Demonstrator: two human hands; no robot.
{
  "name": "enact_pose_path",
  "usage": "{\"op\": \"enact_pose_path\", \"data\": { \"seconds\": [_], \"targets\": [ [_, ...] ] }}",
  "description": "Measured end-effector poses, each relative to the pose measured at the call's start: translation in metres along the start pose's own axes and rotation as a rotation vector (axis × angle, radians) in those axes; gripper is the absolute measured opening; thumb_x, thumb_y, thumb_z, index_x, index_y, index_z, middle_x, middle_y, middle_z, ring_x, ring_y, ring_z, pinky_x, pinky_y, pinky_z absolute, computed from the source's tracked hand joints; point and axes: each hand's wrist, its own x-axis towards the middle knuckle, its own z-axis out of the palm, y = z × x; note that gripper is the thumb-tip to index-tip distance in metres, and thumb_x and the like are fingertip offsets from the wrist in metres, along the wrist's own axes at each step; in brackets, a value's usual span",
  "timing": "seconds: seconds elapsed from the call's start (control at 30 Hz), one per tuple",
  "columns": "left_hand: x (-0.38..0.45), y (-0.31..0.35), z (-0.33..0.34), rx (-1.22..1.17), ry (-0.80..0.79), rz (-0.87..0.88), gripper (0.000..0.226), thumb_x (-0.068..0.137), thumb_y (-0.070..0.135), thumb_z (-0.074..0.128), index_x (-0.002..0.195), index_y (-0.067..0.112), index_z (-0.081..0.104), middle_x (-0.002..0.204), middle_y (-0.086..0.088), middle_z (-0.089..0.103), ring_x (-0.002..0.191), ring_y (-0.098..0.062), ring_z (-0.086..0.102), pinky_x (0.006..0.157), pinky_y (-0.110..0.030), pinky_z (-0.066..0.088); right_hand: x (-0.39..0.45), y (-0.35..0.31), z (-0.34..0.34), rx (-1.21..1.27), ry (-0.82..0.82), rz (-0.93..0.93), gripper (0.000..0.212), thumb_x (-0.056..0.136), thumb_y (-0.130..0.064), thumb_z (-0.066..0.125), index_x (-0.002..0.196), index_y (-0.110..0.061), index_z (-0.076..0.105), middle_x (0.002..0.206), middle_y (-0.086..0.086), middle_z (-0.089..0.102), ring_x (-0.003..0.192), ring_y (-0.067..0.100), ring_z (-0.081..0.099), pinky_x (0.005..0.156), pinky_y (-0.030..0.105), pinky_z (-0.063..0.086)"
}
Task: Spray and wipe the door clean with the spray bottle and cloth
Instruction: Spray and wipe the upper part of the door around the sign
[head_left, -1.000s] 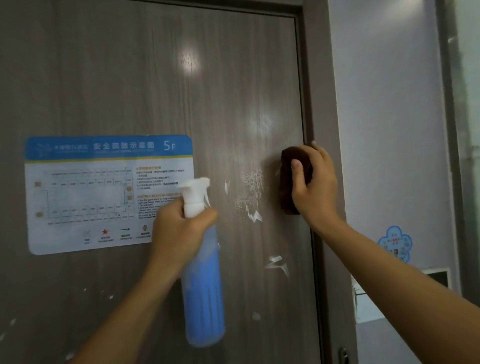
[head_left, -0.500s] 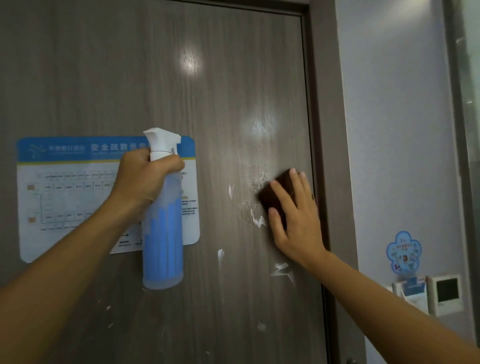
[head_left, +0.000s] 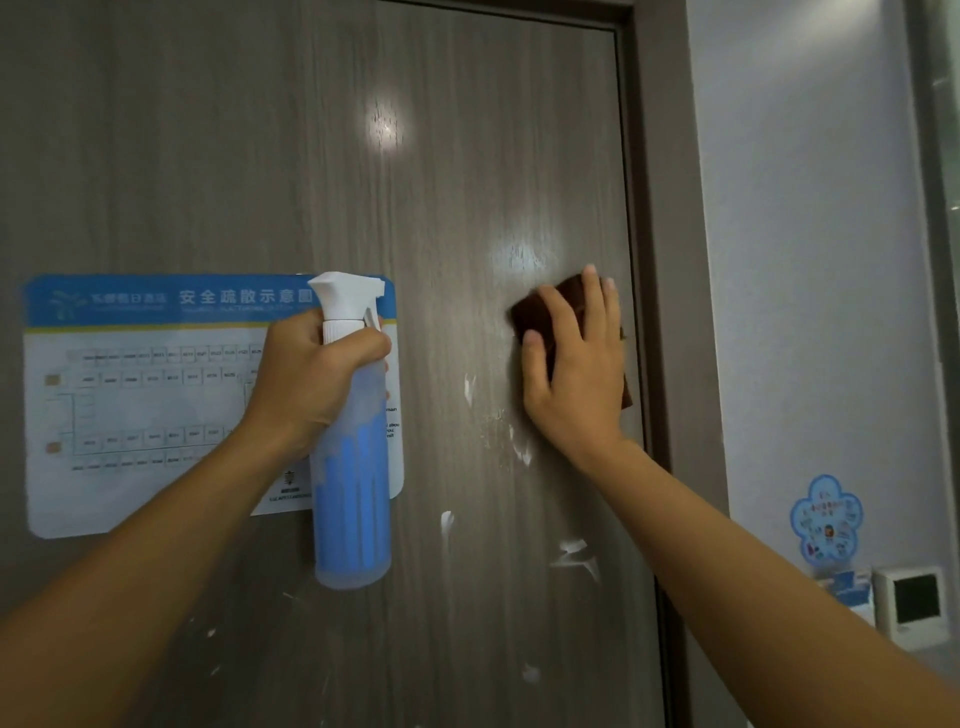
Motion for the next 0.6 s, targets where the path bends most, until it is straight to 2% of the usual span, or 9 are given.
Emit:
{"op": "enact_pose_path", "data": {
  "seconds": [0.07, 0.17, 0.27, 0.37, 0.47, 0.53, 0.6],
  "targets": [
    [-0.001, -0.001, -0.001, -0.002, 0.007, -0.002, 0.025, 0.074, 0.031, 0.073, 0.086, 0.009, 0.071, 0.080, -0.011, 0.071, 0.072, -0.025, 0.072, 0.071, -0.048, 0.062, -0.018, 0.005, 0.001, 0.006, -0.074, -0.188, 0.048, 0.105, -0.041, 0.047, 0.151, -0.025, 0.047, 0.171, 0.007, 0.018, 0.160, 0.028, 0.006, 0.123, 0.049, 0.021],
    [-0.003, -0.003, -0.002, 0.000, 0.016, -0.006, 0.020, 0.067, 0.039, 0.074, 0.077, 0.022, 0.072, 0.077, -0.007, 0.072, 0.073, -0.023, 0.072, 0.072, -0.049, 0.062, -0.049, 0.034, -0.007, -0.039, -0.247, -0.586, 0.048, 0.105, -0.041, 0.052, 0.150, -0.023, 0.051, 0.171, 0.009, 0.020, 0.159, 0.033, 0.013, 0.122, 0.054, 0.028],
    [-0.004, -0.004, -0.002, -0.004, 0.032, -0.004, 0.022, 0.072, 0.034, 0.072, 0.083, 0.015, 0.073, 0.081, -0.011, 0.072, 0.077, -0.027, 0.071, 0.080, -0.060, 0.060, -0.055, 0.064, -0.023, -0.124, -0.374, -0.786, 0.045, 0.105, -0.041, 0.056, 0.146, -0.023, 0.056, 0.170, 0.011, 0.022, 0.158, 0.035, 0.017, 0.115, 0.053, 0.039],
    [-0.005, -0.003, -0.001, 0.001, 0.035, 0.001, 0.032, 0.074, 0.032, 0.071, 0.093, 0.006, 0.073, 0.083, -0.014, 0.071, 0.078, -0.028, 0.070, 0.082, -0.065, 0.058, -0.040, 0.068, -0.030, -0.100, -0.331, -0.674, 0.044, 0.104, -0.039, 0.056, 0.144, -0.021, 0.057, 0.169, 0.012, 0.025, 0.158, 0.034, 0.017, 0.115, 0.057, 0.040],
    [-0.006, -0.002, 0.000, 0.004, 0.031, 0.005, 0.033, 0.075, 0.033, 0.070, 0.095, 0.006, 0.072, 0.088, -0.021, 0.071, 0.081, -0.030, 0.069, 0.084, -0.068, 0.058, -0.014, 0.041, -0.021, -0.024, -0.193, -0.371, 0.046, 0.102, -0.035, 0.057, 0.146, -0.020, 0.053, 0.169, 0.011, 0.023, 0.159, 0.032, 0.013, 0.122, 0.061, 0.029],
    [-0.007, -0.001, 0.000, 0.005, 0.030, 0.009, 0.033, 0.074, 0.035, 0.071, 0.093, 0.009, 0.072, 0.091, -0.022, 0.070, 0.083, -0.032, 0.070, 0.085, -0.068, 0.058, 0.003, 0.014, -0.008, 0.002, -0.100, -0.204, 0.045, 0.102, -0.034, 0.055, 0.146, -0.021, 0.052, 0.169, 0.011, 0.022, 0.159, 0.032, 0.011, 0.125, 0.052, 0.018],
    [-0.009, 0.000, 0.001, 0.005, 0.034, 0.012, 0.043, 0.068, 0.041, 0.073, 0.094, 0.007, 0.071, 0.092, -0.024, 0.070, 0.084, -0.035, 0.070, 0.085, -0.069, 0.057, 0.013, -0.012, 0.003, -0.007, -0.045, -0.123, 0.044, 0.103, -0.036, 0.052, 0.145, -0.024, 0.051, 0.169, 0.010, 0.022, 0.159, 0.032, 0.009, 0.122, 0.045, 0.014]
  ]
}}
